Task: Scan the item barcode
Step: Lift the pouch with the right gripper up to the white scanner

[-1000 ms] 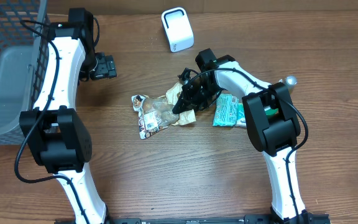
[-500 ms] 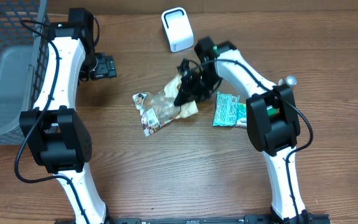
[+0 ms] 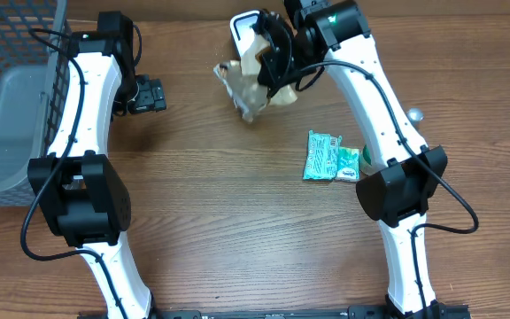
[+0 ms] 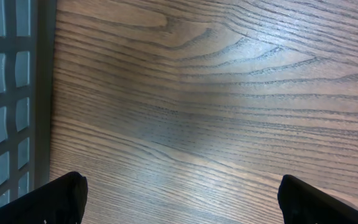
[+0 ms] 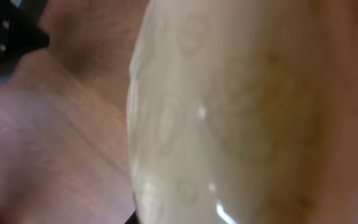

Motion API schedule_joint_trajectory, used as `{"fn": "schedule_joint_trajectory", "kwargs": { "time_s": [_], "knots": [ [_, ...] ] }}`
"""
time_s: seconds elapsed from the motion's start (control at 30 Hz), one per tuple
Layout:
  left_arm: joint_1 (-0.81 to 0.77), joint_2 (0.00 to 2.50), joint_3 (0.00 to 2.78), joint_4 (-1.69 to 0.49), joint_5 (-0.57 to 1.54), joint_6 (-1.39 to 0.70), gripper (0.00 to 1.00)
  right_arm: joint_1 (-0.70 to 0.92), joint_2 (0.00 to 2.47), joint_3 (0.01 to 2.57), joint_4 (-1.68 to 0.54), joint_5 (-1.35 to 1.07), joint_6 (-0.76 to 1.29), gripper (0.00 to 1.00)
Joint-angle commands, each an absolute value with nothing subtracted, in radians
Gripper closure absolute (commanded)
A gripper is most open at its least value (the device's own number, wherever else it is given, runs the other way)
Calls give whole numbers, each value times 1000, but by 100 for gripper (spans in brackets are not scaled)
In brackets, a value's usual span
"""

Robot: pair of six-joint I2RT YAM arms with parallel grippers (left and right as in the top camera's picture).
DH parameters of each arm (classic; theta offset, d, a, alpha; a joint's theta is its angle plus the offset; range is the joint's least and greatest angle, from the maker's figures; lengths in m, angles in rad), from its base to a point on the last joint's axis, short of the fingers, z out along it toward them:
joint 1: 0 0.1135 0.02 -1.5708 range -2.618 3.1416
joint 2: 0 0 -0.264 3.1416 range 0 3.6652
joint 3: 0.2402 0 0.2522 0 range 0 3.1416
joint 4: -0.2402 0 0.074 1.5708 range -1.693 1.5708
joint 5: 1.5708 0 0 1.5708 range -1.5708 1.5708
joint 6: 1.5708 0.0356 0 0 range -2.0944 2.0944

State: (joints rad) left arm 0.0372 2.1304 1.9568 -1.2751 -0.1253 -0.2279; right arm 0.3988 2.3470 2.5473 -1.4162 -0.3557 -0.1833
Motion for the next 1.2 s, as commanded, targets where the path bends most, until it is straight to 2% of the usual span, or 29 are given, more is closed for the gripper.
{"fn": "schedule_joint_trajectory", "kwargs": {
  "time_s": [0.0, 0.3, 0.67, 0.83, 1.17],
  "knots": [
    [39, 2126, 1971, -1275, -138, -213, 1, 411, 2319, 2568, -1382, -294, -299, 96],
    [39, 2126, 1971, -1274, -138, -213, 0, 450, 2319, 2565, -1167, -44, -427, 96],
    [39, 2126, 1971, -1275, -138, -213, 1, 453, 2320, 2537, -878, 56, -622, 96],
    [39, 2126, 1971, -1275, -138, -213, 0, 453, 2321, 2537, -725, 81, -640, 96],
    [39, 2126, 1971, -1275, -138, -213, 0, 453, 2412, 2537, -637, 81, -653, 96]
  ]
}}
